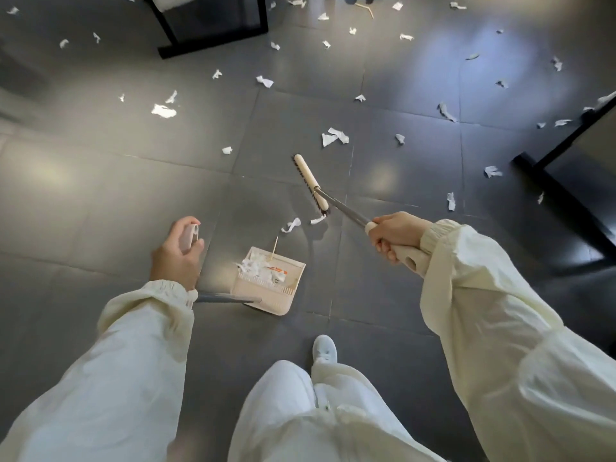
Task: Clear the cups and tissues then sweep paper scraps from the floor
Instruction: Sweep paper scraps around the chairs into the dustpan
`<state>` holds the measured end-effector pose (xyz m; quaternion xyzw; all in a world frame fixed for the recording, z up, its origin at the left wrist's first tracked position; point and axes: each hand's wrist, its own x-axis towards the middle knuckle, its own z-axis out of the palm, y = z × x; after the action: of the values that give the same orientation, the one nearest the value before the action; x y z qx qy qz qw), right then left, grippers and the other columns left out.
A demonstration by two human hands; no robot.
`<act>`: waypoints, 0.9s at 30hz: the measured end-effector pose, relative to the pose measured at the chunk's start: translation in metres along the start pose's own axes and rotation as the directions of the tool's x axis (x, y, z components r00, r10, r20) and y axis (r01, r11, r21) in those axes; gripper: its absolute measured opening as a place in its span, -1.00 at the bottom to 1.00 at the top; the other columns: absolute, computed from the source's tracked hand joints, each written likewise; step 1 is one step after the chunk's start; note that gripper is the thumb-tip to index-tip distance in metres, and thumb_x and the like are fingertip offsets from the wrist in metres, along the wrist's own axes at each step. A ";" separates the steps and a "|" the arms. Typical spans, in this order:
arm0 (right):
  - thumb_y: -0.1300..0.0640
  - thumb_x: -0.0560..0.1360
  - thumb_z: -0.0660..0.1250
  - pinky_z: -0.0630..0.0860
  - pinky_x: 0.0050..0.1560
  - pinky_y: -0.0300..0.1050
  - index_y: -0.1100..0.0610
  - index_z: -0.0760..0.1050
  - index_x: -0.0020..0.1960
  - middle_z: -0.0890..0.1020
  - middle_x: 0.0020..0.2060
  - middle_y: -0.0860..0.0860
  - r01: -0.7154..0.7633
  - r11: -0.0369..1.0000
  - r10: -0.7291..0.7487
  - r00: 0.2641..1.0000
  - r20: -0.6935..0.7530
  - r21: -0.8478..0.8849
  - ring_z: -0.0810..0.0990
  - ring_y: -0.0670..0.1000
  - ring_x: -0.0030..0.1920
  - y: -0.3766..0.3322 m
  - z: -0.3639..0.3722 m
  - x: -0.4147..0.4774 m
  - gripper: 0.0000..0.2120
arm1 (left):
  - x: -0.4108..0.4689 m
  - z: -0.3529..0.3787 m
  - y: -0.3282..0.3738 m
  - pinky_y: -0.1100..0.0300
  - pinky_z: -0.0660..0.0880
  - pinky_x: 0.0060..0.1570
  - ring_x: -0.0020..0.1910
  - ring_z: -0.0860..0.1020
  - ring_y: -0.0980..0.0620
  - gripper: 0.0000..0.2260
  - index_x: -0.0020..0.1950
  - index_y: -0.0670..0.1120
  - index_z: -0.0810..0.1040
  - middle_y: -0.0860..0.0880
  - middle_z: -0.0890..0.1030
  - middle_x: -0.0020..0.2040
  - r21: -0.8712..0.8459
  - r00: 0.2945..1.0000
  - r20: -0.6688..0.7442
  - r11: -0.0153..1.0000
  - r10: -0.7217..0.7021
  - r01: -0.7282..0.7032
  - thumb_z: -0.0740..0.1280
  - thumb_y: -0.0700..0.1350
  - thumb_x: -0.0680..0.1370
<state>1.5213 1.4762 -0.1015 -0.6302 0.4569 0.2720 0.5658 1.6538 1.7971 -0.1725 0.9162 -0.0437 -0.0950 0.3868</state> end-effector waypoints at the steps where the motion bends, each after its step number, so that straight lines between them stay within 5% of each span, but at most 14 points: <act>1: 0.34 0.51 0.12 0.31 -0.60 -0.35 0.18 0.37 -0.15 0.35 -0.49 0.06 0.006 1.000 -0.007 0.999 -0.035 -0.009 0.30 -0.07 -0.67 -0.005 0.002 0.010 -0.87 | 0.011 -0.001 0.000 -0.01 0.49 -0.37 -0.46 0.43 -0.16 -0.75 0.03 0.19 0.44 -0.04 0.47 -0.36 0.000 1.000 0.017 1.000 0.005 -0.005 0.27 -0.18 0.50; 7: 0.32 0.53 0.15 0.34 -0.64 -0.36 0.25 0.42 0.26 0.40 -0.40 0.06 0.026 0.996 -0.038 0.989 -0.146 -0.083 0.38 -0.01 -0.50 -0.012 0.040 0.074 -0.69 | 0.088 -0.004 0.008 -0.01 0.49 -0.25 -0.38 0.41 -0.11 -0.74 0.05 0.16 0.43 0.03 0.46 -0.32 -0.005 0.997 0.070 0.999 0.038 -0.038 0.27 -0.20 0.51; 10: 0.32 0.52 0.19 0.32 -0.68 -0.40 0.13 0.33 0.10 0.39 -0.35 0.02 0.016 0.997 -0.025 0.993 -0.118 -0.076 0.43 -0.03 -0.46 -0.019 0.072 0.090 -0.80 | 0.115 -0.002 0.015 -0.02 0.51 -0.26 -0.40 0.41 -0.11 -0.74 0.04 0.18 0.43 0.10 0.44 -0.37 0.006 0.989 0.120 0.996 0.086 -0.088 0.27 -0.19 0.51; 13: 0.33 0.50 0.19 0.33 -0.66 -0.38 0.16 0.37 0.06 0.41 -0.38 0.04 -0.071 0.989 0.067 0.997 -0.035 -0.133 0.45 -0.10 -0.65 -0.032 0.104 0.089 -0.83 | 0.134 0.001 0.024 -0.07 0.56 -0.24 -0.40 0.43 -0.15 -0.75 0.05 0.16 0.43 0.12 0.44 -0.35 -0.002 0.975 0.170 0.990 0.142 -0.144 0.27 -0.19 0.51; 16: 0.29 0.49 0.18 0.38 -0.53 -0.28 0.16 0.46 0.18 0.43 -0.41 0.04 -0.109 0.943 0.130 0.990 0.047 -0.313 0.44 0.02 -0.49 -0.047 0.121 0.071 -0.72 | 0.154 0.003 0.031 -0.14 0.55 -0.16 -0.34 0.49 -0.27 -0.76 0.06 0.14 0.44 0.16 0.44 -0.33 -0.007 0.958 0.224 0.984 0.177 -0.180 0.26 -0.20 0.52; 18: 0.29 0.46 0.18 0.38 -0.41 -0.23 0.13 0.47 0.14 0.41 -0.40 0.04 -0.102 0.955 0.139 0.983 0.117 -0.278 0.43 0.07 -0.36 -0.061 0.118 0.055 -0.71 | 0.163 0.005 0.036 -0.16 0.55 -0.13 -0.31 0.50 -0.28 -0.77 0.07 0.11 0.45 0.16 0.44 -0.32 -0.007 0.947 0.249 0.978 0.202 -0.206 0.26 -0.20 0.52; 20: 0.30 0.47 0.14 0.33 -0.46 -0.25 0.07 0.46 0.15 0.36 -0.46 0.03 -0.179 0.971 0.203 0.967 0.156 -0.156 0.36 0.02 -0.45 -0.073 0.108 0.040 -0.69 | 0.170 0.006 0.042 -0.13 0.56 -0.15 -0.32 0.48 -0.22 -0.77 0.07 0.11 0.47 0.15 0.45 -0.31 -0.015 0.940 0.259 0.974 0.221 -0.225 0.26 -0.20 0.51; 23: 0.32 0.52 0.09 0.24 -0.62 -0.38 0.24 0.25 0.46 0.30 -0.49 0.02 -0.242 0.970 0.231 0.948 0.218 0.024 0.27 -0.13 -0.62 -0.083 0.087 0.023 -0.50 | 0.177 0.008 0.049 -0.13 0.56 -0.18 -0.30 0.48 -0.22 -0.75 0.03 0.17 0.45 0.14 0.45 -0.32 -0.007 0.928 0.289 0.970 0.234 -0.243 0.26 -0.19 0.52; 27: 0.35 0.52 0.10 0.24 -0.64 -0.38 0.28 0.22 0.47 0.31 -0.55 0.01 -0.219 0.973 0.200 0.958 0.204 0.078 0.27 -0.13 -0.66 -0.088 0.064 0.002 -0.49 | 0.180 0.016 0.063 -0.11 0.56 -0.28 -0.34 0.51 -0.25 -0.76 0.04 0.17 0.43 0.04 0.46 -0.34 -0.017 0.912 0.306 0.960 0.273 -0.281 0.25 -0.18 0.51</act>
<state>1.6113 1.5315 -0.0762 -0.5195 0.4763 0.3678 0.6066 1.8258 1.7144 -0.1633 0.8802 -0.2335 -0.1791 0.3723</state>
